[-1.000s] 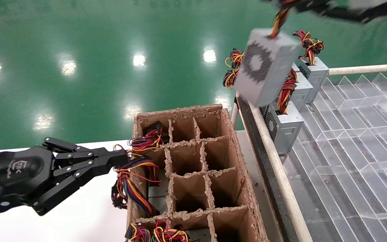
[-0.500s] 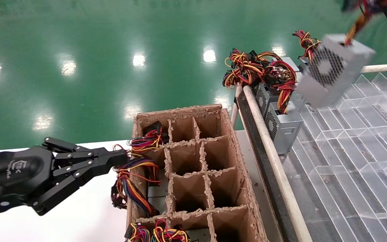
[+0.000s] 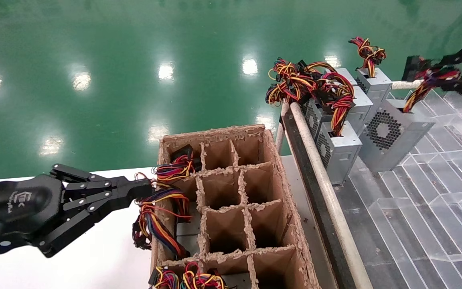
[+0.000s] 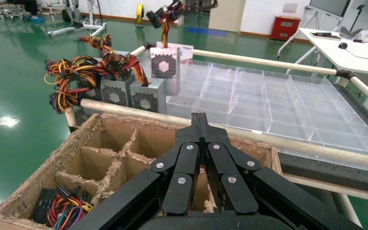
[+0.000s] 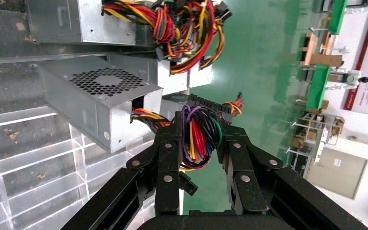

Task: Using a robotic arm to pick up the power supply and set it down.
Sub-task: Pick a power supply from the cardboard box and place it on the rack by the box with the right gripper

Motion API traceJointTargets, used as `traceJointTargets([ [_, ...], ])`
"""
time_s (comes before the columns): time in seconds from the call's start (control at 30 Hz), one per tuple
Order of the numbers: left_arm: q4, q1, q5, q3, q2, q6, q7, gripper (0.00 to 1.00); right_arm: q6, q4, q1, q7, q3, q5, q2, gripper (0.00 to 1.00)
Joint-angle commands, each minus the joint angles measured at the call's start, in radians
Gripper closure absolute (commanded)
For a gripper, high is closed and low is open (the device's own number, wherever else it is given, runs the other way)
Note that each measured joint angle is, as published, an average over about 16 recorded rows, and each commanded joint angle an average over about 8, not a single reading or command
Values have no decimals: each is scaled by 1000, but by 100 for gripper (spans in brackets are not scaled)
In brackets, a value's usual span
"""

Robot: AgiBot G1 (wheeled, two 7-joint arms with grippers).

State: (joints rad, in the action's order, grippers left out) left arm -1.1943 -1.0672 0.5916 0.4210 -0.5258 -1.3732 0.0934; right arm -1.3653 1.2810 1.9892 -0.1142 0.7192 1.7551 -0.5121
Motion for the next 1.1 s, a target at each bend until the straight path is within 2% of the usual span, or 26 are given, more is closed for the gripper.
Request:
traceJointTargets([
  [0.03,0,0,0,0,0,0,0,100,27,-13,-29,-9,4,-1,1,100],
  [0.4,0,0,0,0,0,0,0,100,136,-113,-88,-75,7,-9,-53,100],
  [1.1,0,0,0,0,0,0,0,100,182,-157,-170,-85,20,-45,-103,100],
])
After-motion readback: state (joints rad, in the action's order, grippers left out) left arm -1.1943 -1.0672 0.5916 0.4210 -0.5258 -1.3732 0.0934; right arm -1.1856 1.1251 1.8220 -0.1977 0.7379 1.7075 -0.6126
